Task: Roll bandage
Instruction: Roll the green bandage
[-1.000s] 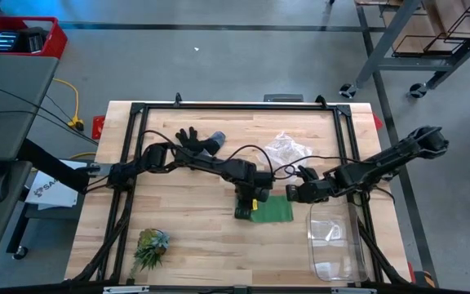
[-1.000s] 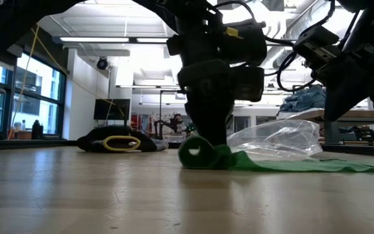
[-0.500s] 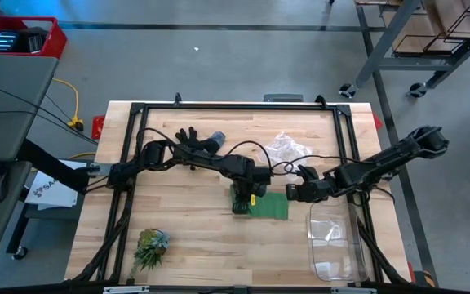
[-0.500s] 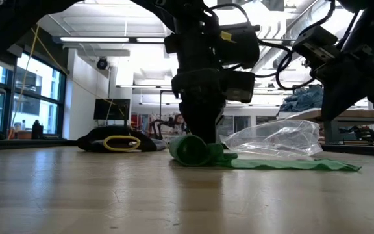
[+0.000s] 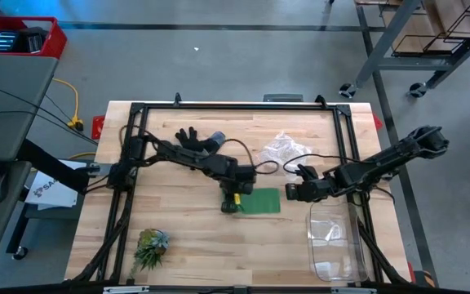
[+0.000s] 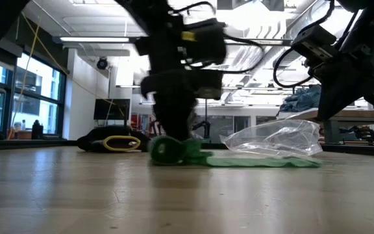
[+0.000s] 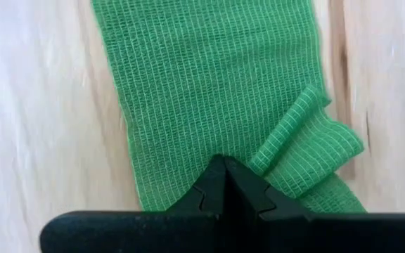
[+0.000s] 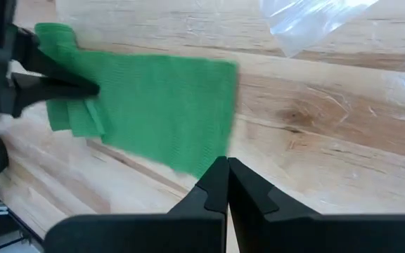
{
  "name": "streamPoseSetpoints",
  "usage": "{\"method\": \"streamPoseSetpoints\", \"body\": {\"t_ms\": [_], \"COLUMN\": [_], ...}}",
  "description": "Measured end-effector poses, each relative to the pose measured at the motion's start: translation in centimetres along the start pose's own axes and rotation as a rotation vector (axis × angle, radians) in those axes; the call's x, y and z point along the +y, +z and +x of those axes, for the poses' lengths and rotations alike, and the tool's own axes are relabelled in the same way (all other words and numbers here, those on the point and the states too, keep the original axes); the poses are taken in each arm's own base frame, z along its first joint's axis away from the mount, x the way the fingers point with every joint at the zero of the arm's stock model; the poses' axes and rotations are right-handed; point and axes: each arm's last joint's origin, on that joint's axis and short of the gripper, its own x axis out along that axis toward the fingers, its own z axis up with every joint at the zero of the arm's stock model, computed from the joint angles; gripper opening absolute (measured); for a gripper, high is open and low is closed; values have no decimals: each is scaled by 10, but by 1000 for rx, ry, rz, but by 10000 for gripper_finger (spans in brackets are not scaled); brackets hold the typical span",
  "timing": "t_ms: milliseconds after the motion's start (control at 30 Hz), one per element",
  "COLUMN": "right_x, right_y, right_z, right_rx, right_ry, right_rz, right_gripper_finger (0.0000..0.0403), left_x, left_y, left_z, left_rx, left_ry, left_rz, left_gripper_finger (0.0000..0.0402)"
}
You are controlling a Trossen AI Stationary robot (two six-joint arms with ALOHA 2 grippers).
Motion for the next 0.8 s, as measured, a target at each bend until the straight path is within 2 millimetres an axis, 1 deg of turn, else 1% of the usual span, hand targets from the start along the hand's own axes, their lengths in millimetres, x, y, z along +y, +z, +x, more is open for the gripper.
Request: {"method": "streamPoseSetpoints", "body": {"t_ms": [167,267,400,467,567,700,800], "right_x": [0,0,2,5,12,18,21], "right_y": [0,0,0,-1,-2,0,3], "right_z": [0,0,0,0,2,11,19], "right_rx": [0,1,3,8,17,16,1], "right_ry": [1,4,17,46,117,147,153], "right_rz": [1,1,4,10,10,6,10], "right_gripper_finger": [0,0,0,0,0,0,0], "left_x": [-2,-6,-15,-20,-26,-30,-29], "left_y": [-31,-50,-68,-71,-68,-62,-59], "left_z": [-6,-4,-2,-3,-6,-14,-24], "left_rx": [-81,-72,-45,-43,-80,-155,-207], "left_ry": [14,19,18,16,13,7,37], "left_rz": [-59,-77,-63,-51,-18,17,12], "left_gripper_finger": [0,0,0,0,0,0,0]}}
